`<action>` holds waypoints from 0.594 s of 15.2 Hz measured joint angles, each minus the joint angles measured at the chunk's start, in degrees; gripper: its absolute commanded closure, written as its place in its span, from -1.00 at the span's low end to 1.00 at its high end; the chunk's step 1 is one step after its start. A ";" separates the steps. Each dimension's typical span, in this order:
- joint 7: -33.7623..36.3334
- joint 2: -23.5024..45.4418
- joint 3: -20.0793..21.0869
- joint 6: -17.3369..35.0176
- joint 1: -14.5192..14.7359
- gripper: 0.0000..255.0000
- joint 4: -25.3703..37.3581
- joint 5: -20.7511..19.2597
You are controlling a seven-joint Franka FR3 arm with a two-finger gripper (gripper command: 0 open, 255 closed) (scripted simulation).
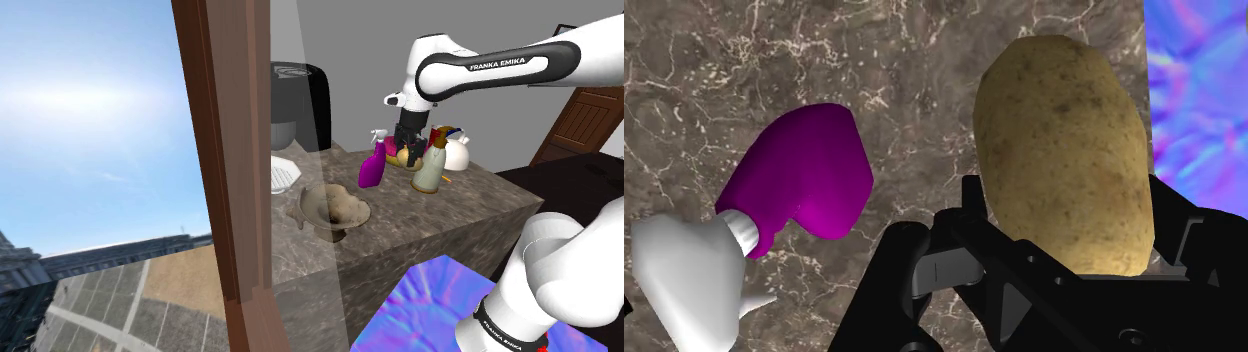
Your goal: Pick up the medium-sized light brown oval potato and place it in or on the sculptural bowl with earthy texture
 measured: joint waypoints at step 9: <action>0.09 -0.40 1.37 -6.49 0.49 1.00 6.00 0.83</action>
